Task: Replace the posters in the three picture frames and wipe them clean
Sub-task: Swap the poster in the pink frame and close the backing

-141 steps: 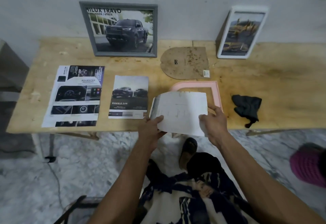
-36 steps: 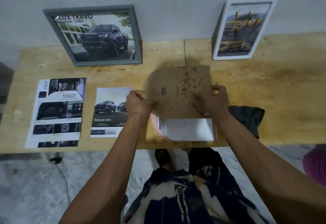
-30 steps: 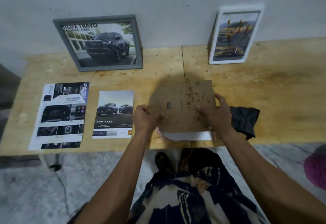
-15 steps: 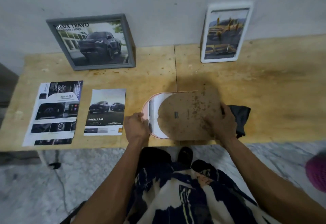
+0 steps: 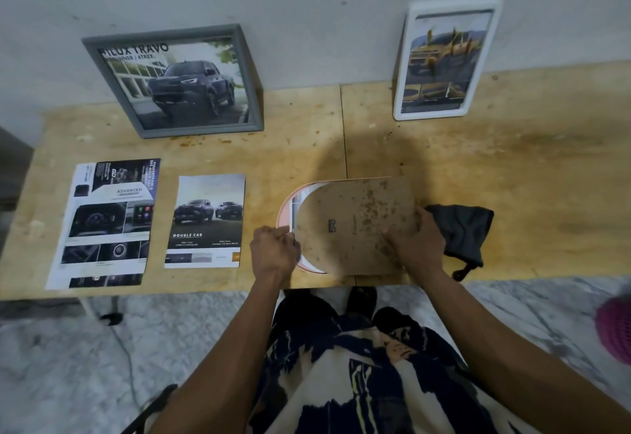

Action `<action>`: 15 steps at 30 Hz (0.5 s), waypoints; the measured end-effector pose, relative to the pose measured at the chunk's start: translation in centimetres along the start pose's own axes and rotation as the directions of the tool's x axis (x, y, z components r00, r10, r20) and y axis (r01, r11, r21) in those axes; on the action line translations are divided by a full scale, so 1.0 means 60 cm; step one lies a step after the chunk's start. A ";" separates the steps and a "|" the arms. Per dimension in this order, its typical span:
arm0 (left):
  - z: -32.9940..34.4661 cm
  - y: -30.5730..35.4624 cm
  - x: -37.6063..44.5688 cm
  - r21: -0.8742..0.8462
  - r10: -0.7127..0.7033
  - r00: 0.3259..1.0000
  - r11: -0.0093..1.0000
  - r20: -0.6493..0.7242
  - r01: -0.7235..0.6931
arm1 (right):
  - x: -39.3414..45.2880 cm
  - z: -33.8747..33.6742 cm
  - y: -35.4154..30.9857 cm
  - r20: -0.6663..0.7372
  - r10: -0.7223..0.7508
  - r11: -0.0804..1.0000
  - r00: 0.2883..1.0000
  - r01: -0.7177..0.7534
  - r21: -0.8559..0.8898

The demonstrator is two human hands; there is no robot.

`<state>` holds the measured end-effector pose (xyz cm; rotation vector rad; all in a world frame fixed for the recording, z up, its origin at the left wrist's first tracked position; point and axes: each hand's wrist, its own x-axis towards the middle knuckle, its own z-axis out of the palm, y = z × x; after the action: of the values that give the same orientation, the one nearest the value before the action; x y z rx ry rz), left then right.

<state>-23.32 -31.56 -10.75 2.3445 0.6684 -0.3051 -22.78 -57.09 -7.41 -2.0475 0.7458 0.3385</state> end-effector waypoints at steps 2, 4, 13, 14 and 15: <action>0.003 0.002 0.000 -0.005 -0.004 1.000 1.000 0.011 0.004 | -0.003 0.013 -0.005 -0.023 -0.020 1.000 1.000 0.020 -0.010; 0.001 0.007 -0.002 -0.023 -0.028 1.000 0.999 0.011 0.028 | -0.002 0.026 -0.008 -0.051 -0.025 0.999 0.998 0.023 -0.039; -0.013 0.019 -0.013 -0.016 -0.004 0.998 1.000 -0.063 0.003 | 0.008 0.057 -0.017 -0.006 0.072 0.980 0.997 -0.072 -0.186; -0.016 0.023 -0.015 -0.013 -0.003 0.998 1.000 -0.064 0.002 | 0.001 0.056 -0.027 -0.004 0.082 0.975 0.997 -0.081 -0.206; -0.019 0.027 -0.017 -0.011 -0.002 0.998 1.000 -0.063 0.001 | -0.001 0.057 -0.031 -0.009 0.091 0.969 0.996 -0.091 -0.231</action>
<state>-23.25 -32.22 -8.61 2.3518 0.7000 -0.2290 -21.51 -53.47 -8.03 -2.2344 0.8341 0.4995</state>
